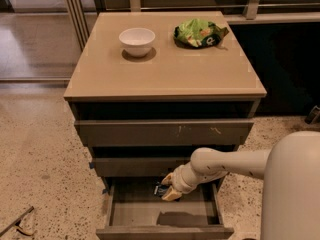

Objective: Pick rxbar blueberry from bottom drawer and place on counter

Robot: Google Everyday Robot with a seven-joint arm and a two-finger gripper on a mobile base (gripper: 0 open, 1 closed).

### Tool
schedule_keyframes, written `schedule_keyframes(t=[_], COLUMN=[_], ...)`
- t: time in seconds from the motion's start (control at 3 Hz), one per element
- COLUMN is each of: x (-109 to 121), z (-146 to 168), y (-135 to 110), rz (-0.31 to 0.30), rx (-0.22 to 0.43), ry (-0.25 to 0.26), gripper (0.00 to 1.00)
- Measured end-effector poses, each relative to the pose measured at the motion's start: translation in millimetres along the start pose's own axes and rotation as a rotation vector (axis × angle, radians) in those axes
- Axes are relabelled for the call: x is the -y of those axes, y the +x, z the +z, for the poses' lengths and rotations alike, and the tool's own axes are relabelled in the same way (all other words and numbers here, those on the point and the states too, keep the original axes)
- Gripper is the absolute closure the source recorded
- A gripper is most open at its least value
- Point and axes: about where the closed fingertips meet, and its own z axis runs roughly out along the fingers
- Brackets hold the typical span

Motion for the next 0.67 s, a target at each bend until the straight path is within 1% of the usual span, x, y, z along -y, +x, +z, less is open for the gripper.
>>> schedule_keyframes(t=[0.33,0.67], x=[0.0,0.0], z=[-0.1,-28.5], y=[-0.1,-17.0], rz=[0.0,0.013], rx=[0.0,0.061], ry=[0.0,0.031], gripper=[1.0,1.0])
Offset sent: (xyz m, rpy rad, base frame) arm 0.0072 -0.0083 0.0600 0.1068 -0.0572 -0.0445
